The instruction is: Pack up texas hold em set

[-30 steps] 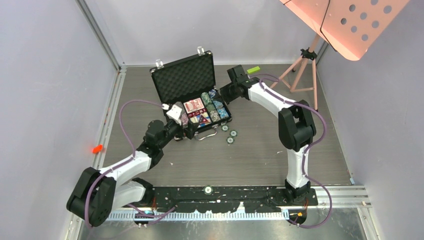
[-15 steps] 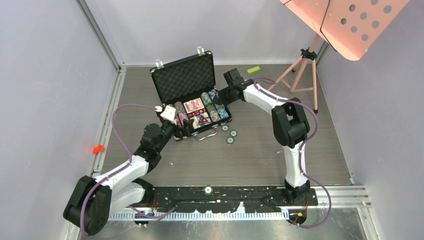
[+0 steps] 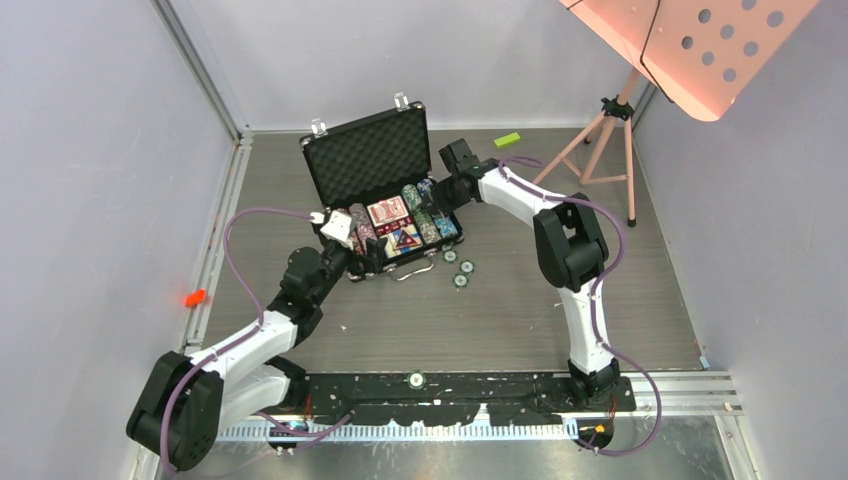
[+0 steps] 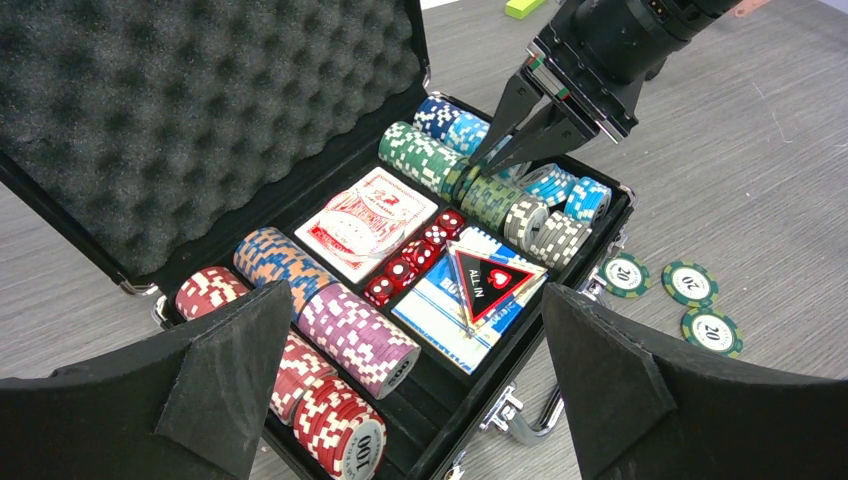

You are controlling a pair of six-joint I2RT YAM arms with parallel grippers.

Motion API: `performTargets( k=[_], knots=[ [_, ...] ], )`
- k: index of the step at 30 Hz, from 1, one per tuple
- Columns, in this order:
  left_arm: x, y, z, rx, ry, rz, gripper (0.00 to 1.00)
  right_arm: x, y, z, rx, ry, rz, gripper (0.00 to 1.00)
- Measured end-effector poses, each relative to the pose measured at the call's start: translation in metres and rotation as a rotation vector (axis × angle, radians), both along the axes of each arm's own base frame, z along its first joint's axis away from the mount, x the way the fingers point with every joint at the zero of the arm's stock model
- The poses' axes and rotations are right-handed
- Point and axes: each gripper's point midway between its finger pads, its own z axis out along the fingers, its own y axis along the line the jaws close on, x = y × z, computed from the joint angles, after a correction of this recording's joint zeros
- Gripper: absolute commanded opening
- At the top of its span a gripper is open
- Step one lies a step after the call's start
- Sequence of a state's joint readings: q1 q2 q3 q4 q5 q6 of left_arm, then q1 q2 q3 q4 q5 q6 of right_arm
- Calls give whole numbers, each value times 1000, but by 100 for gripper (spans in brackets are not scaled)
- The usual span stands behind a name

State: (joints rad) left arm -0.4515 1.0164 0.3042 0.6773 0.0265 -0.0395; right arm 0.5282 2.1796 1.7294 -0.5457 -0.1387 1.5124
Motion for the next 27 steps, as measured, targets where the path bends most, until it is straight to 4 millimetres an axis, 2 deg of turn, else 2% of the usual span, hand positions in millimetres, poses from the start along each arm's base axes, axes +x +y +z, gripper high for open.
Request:
performTargets(
  k=[4, 12, 16, 18, 19, 21, 23, 27],
  knots=[
    [0, 0, 0, 0, 0, -1, 100, 4, 2, 6, -3, -24, 3, 40],
    [0, 0, 0, 1, 1, -3, 100, 8, 0, 8, -24, -51, 10, 40],
    [0, -1, -1, -1, 5, -3, 100, 5, -9, 7, -96, -86, 78, 41],
    [1, 0, -5, -4, 20, 4, 100, -1, -16, 12, -151, -125, 154, 55],
    [2, 1, -8, -8, 31, 13, 100, -5, -20, 18, -174, -156, 201, 64],
    [4, 3, -12, -25, 54, 39, 100, -20, -32, 31, -215, -213, 283, 71],
    [7, 9, -16, -64, 85, 96, 100, -45, -51, 45, -274, -281, 390, 74],
    [14, 26, -22, -184, 157, 246, 100, -89, -83, 65, -365, -394, 553, 71]
  ],
)
